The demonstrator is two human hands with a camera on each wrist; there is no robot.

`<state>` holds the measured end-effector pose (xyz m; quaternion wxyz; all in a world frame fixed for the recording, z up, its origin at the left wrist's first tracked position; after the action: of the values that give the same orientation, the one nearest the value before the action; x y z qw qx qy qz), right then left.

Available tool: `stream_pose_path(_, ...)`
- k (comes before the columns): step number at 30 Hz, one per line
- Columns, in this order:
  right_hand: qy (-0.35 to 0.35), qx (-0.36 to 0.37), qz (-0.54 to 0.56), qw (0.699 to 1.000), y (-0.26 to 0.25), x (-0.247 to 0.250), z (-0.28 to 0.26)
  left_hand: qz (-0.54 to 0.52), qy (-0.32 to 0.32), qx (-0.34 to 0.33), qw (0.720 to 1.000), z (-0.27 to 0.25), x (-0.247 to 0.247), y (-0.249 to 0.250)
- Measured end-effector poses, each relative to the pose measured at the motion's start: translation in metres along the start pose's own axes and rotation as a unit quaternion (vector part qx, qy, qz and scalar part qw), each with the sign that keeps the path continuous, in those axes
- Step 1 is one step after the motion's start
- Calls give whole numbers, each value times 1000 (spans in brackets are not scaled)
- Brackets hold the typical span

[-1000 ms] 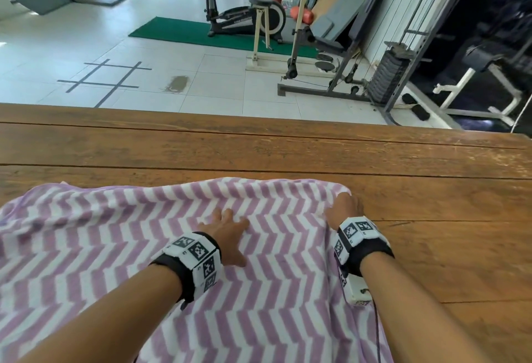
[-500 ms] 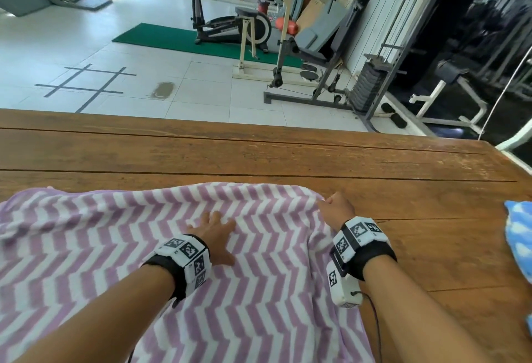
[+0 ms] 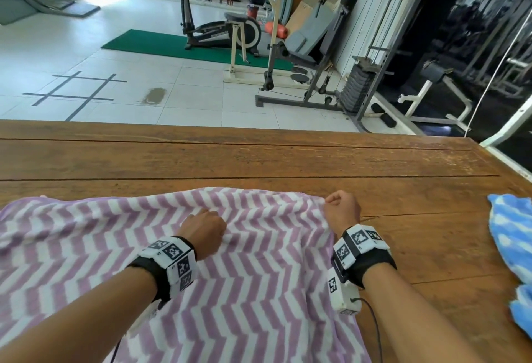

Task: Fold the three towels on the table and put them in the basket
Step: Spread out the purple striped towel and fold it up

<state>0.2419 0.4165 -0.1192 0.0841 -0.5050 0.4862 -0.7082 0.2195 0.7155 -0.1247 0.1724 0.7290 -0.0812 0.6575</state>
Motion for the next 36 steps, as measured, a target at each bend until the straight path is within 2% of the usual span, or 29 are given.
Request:
stream_pose_path(2, -4, 16, -15, 1000, -3, 3, 1, 4, -12, -9, 1000, -4, 5, -2)
stream_pose_path(5, -99, -75, -29, 992, 10, -2, -3, 5, -24, -37, 999, -18, 8, 5)
stream_pose_path(9, -138, -131, -15, 982, 22, -4, -17, -3, -24, -87, 996, -47, -2, 36)
stream_pose_path(11, -171, -124, -12, 977, 27, -2, -29, -3, -40, -104, 994, -62, -10, 56)
stream_pose_path(14, -230, -72, -52, 969, 33, 7, -51, 3, -65, -121, 990, -83, -24, 85)
stream_pose_path(16, -209, -47, -56, 975, 37, 15, -62, 2, -74, -126, 989, -94, -31, 100)
stream_pose_path(19, -129, -38, 29, 990, 38, 32, -70, 7, -90, -126, 988, -109, -38, 118)
stream_pose_path(20, -124, -43, 43, 990, 39, 37, -75, 8, -96, -119, 988, -113, -39, 122)
stream_pose_path(22, -159, -56, -18, 986, 49, 44, -90, 13, -115, -100, 988, -123, -43, 128)
stream_pose_path(24, -228, -102, -95, 964, 70, 47, -115, 23, -128, -89, 988, -134, -50, 131)
stream_pose_path(25, -257, -126, -111, 952, 80, 48, -131, 28, -131, -85, 987, -139, -53, 132)
stream_pose_path(27, -280, -130, -135, 941, 90, 51, -160, 22, -139, -70, 988, -147, -58, 133)
stream_pose_path(29, -271, -77, -162, 946, 90, 54, -177, 7, -147, -52, 988, -153, -63, 132)
stream_pose_path(31, -234, -35, -132, 963, 82, 61, -186, 6, -145, -41, 989, -157, -64, 131)
stream_pose_path(34, -116, -1, -17, 993, 63, 91, -190, 18, -141, -29, 989, -163, -62, 125)
stream_pose_path(36, -56, -3, 42, 998, 55, 115, -192, 14, -147, -17, 989, -169, -60, 119)
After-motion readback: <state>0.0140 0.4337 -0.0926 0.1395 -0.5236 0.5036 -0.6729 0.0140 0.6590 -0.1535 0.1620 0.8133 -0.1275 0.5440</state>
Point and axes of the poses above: each hand's wrist, its own z-axis towards the middle knuckle, its own x-axis out of the back of the hand, y = z × x, the point moved 4 cm from there along z, towards the middle knuckle, and after that the axes turned 5 degrees about y, right-handed, at the moved point
